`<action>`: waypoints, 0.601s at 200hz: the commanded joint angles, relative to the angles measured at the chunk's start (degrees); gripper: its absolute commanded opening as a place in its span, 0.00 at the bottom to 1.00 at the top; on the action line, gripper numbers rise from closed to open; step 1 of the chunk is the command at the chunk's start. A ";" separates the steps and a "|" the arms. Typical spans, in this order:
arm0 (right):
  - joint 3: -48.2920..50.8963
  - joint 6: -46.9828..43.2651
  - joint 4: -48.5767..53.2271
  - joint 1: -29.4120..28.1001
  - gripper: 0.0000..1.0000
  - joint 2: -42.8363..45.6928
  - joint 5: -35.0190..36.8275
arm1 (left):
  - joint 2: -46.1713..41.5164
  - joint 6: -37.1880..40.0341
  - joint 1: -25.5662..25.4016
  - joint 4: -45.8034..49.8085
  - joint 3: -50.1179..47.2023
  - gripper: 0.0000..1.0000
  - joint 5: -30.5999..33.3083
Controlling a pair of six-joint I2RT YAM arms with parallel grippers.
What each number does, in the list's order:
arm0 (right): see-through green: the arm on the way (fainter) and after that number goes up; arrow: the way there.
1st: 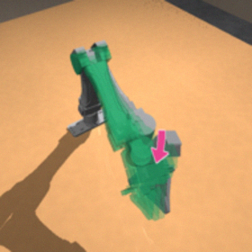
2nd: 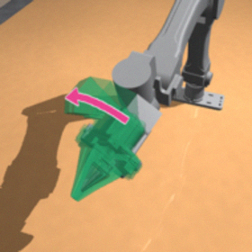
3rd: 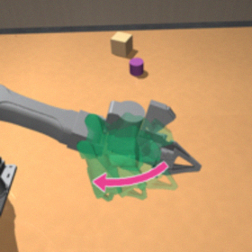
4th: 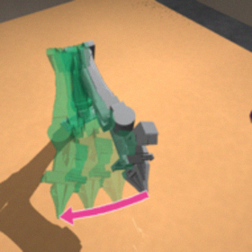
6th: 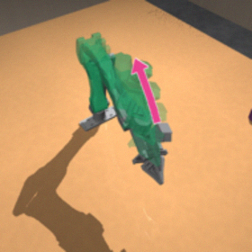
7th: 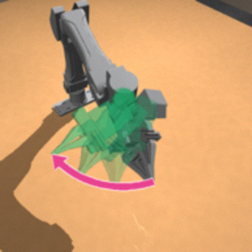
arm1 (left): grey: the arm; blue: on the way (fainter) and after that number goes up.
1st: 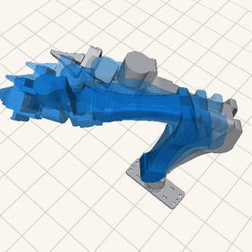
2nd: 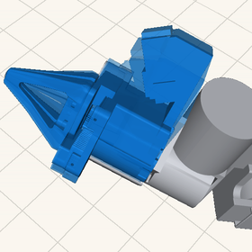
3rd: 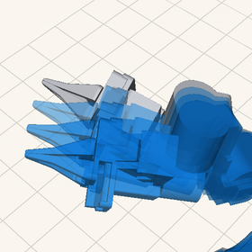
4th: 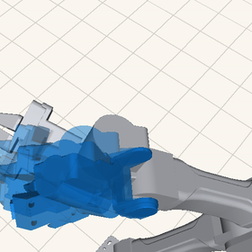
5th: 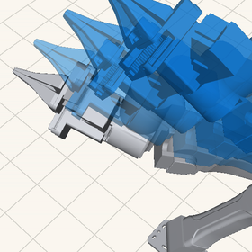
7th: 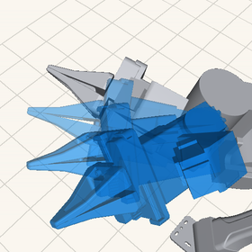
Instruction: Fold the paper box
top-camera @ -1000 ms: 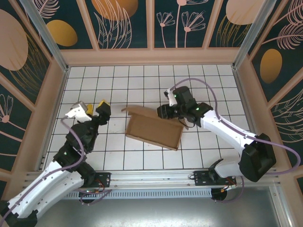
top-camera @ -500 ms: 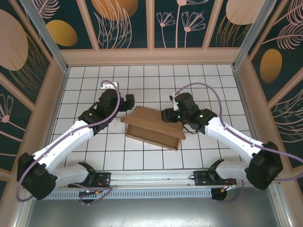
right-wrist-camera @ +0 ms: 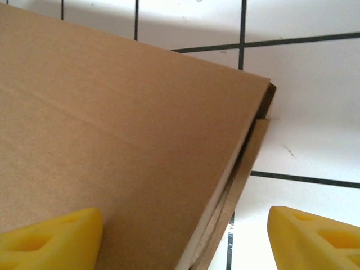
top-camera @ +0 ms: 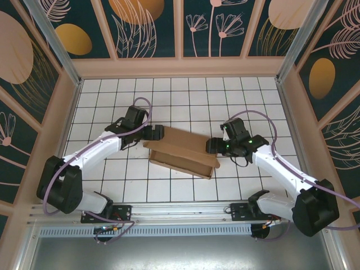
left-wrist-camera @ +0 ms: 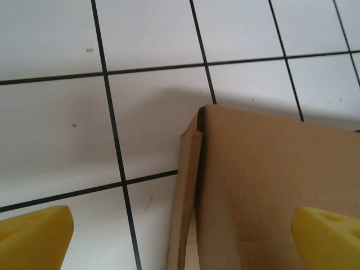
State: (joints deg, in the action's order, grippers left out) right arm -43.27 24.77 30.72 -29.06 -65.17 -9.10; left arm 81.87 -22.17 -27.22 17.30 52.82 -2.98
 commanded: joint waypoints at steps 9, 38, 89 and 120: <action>2.36 1.00 1.49 0.40 0.82 1.16 1.47 | 1.89 2.71 -0.03 1.15 0.06 0.98 -1.88; 2.53 1.86 0.64 0.41 0.83 -0.76 0.25 | 4.89 3.60 -0.02 2.12 -0.49 0.98 -2.31; 6.20 8.55 -7.76 4.20 0.79 -1.59 -8.15 | 6.58 1.05 -0.02 -1.84 -3.07 0.96 -5.79; 5.73 9.21 -12.52 6.47 0.73 -5.46 -13.42 | 8.63 -0.71 0.06 -3.97 -3.06 0.86 -8.52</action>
State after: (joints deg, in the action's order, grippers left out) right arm -37.43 32.10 24.03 -23.57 -67.81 -17.08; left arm 88.75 -21.23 -27.20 15.55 50.61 -8.08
